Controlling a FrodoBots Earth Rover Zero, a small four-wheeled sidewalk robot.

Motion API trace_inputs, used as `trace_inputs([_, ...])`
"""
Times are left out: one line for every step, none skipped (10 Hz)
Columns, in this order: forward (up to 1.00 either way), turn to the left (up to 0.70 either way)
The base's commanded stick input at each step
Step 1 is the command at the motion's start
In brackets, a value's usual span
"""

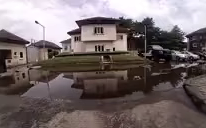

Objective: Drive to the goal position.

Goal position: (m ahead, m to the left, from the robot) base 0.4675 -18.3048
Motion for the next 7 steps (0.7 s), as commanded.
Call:
trace_inputs([0.5, 0.0])
trace_inputs([0.5, 0.0])
trace_inputs([0.5, 0.0])
trace_inputs([0.5, 0.0])
trace_inputs([0.5, 0.0])
trace_inputs([0.5, 0.0])
trace_inputs([0.5, 0.0])
